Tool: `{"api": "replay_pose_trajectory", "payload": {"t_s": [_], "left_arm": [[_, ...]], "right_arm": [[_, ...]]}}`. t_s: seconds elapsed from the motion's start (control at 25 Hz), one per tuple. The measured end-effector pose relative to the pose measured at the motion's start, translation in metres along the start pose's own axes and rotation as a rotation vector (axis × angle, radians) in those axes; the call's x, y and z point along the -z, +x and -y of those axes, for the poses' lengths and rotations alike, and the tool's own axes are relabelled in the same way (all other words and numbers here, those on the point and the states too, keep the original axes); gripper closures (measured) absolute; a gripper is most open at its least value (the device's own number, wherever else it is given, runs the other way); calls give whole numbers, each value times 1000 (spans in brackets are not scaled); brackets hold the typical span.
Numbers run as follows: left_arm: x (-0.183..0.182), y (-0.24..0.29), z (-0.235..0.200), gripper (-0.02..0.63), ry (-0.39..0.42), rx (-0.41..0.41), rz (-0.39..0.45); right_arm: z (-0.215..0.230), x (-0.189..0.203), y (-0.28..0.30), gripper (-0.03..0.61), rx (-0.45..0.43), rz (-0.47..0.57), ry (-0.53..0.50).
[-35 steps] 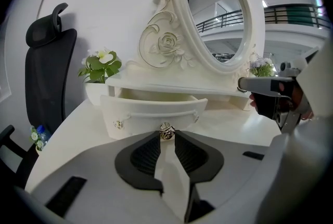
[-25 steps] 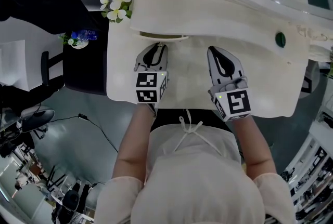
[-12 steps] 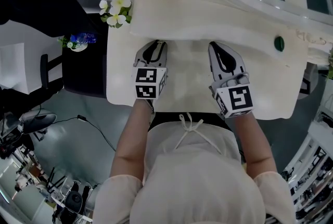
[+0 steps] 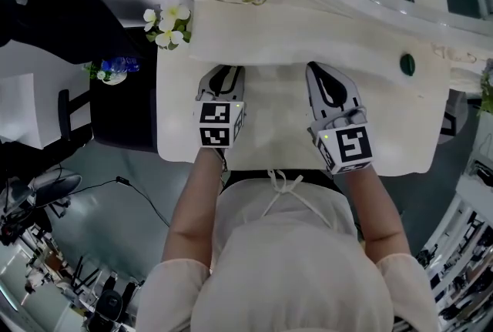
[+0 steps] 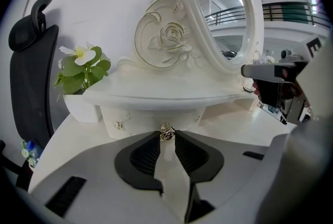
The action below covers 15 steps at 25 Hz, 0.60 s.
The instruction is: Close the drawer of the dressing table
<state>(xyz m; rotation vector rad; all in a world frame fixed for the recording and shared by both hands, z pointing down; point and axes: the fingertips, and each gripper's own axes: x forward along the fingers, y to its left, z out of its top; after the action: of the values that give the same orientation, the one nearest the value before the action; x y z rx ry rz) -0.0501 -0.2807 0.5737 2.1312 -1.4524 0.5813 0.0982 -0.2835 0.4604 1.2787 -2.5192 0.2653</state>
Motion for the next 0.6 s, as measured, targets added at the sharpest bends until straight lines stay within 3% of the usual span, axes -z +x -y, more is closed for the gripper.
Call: {"api": "replay_pose_trajectory", "payload": {"t_s": [0.36,0.4,0.48,0.6], "left_arm": [[0,1,1,506,-50,16,11],[0,0,2,486,-58,20,17],[-1,-7,8,375,-63,29,37],[-7,-22,19,331,-41,49,69]], "right_arm": [[-3,-2,-9,572,20,-1,6],[-5,-1,-11,572,20,-2,8],[-9,1,-16,572,19,-2,9],[-13,2,-24,572,21,4,6]]}}
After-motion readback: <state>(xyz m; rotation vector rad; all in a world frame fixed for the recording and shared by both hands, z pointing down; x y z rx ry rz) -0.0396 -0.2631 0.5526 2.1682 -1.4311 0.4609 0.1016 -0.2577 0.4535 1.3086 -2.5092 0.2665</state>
